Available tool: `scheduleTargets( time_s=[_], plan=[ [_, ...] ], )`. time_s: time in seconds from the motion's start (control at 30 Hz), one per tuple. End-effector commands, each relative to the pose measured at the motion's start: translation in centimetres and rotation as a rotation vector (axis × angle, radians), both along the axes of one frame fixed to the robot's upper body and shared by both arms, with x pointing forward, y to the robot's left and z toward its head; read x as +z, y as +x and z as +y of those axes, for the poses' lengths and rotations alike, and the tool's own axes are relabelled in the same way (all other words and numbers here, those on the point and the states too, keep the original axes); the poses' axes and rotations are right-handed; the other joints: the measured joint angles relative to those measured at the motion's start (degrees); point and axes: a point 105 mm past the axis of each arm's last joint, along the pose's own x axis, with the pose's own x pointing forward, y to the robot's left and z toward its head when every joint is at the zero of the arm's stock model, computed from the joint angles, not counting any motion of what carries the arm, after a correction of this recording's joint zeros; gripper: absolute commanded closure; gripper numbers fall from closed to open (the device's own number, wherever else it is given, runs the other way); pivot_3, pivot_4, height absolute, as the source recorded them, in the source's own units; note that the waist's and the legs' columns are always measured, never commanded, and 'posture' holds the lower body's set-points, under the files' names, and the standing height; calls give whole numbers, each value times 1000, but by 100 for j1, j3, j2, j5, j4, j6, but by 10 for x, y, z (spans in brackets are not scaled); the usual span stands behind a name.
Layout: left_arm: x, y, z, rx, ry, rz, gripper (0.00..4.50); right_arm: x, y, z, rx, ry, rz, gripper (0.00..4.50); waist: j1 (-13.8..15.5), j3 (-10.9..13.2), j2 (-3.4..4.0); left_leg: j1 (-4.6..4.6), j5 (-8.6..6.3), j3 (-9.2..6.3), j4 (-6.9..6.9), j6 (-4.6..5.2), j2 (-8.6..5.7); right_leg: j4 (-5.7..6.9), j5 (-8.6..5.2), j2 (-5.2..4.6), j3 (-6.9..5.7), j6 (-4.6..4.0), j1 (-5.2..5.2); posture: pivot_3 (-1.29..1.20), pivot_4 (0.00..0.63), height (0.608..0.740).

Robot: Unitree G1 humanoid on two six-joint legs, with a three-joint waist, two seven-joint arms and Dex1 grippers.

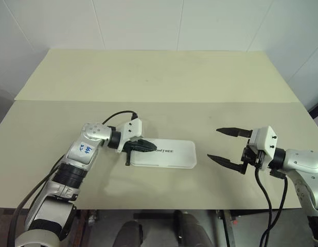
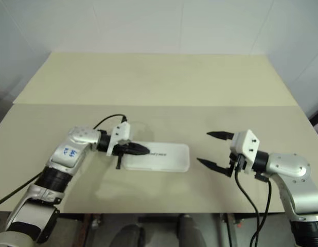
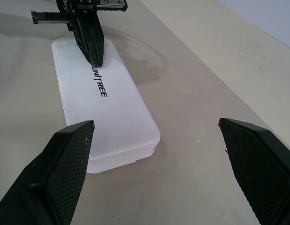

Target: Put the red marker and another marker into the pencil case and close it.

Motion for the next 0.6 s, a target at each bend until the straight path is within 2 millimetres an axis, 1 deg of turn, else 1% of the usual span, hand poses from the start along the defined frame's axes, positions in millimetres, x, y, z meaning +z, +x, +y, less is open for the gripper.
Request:
scheduleTargets(
  time_s=[0.03, 0.2, 0.27, 0.3, 0.4, 0.47, 0.6],
  plan=[
    [-18, -5, -6, -13, 74, 56, 4464, 13, -4, 3, -6, 32, -56, 0, 2, -1, -1, 0, 0, 0, 1, 0, 0, 0, 0, 0, 0, 0, 1, 0, 150, 740],
    [-7, -4, -11, -4, 6, 58, 4464, 10, -4, 6, -7, 41, -49, 0, 1, -1, -1, 1, 1, -1, 3, 2, -2, 1, 2, 0, 2, 3, 3, 0, 150, 740],
    [8, -4, -9, 18, -90, 59, 4464, 10, -2, 5, -5, 42, -42, 0, -10, -1, -1, 1, 1, -1, 3, 2, -1, 0, 2, 1, 2, 3, 2, 0, 150, 740],
    [17, -4, -5, 38, -148, 68, 4464, 9, -1, 5, -2, 41, -39, 0, -12, -1, -1, 0, 1, -2, 3, 2, 0, 1, 2, 1, 2, 3, 1, 0, 150, 740],
    [36, -14, 12, 32, -268, 73, 4464, 11, 3, 3, 1, 40, -40, 0, -61, 0, -3, -3, 1, 3, 0, 3, 5, 3, 1, 4, 4, 1, -8, 0, 150, 740],
    [43, -17, 22, 48, -307, 43, 4464, 14, 5, 1, 6, 45, -42, 0, -61, 1, -3, -2, 0, 2, -3, 4, 11, 7, -1, 7, 3, -3, -12, 0, 150, 740],
    [50, -19, 49, 126, -328, -5, 4464, 20, 10, -4, 14, 51, -40, 0, -35, 0, -3, 1, 0, -1, -4, 4, 12, 14, -5, 6, 1, -10, -14, 0, 150, 740]
  ],
)
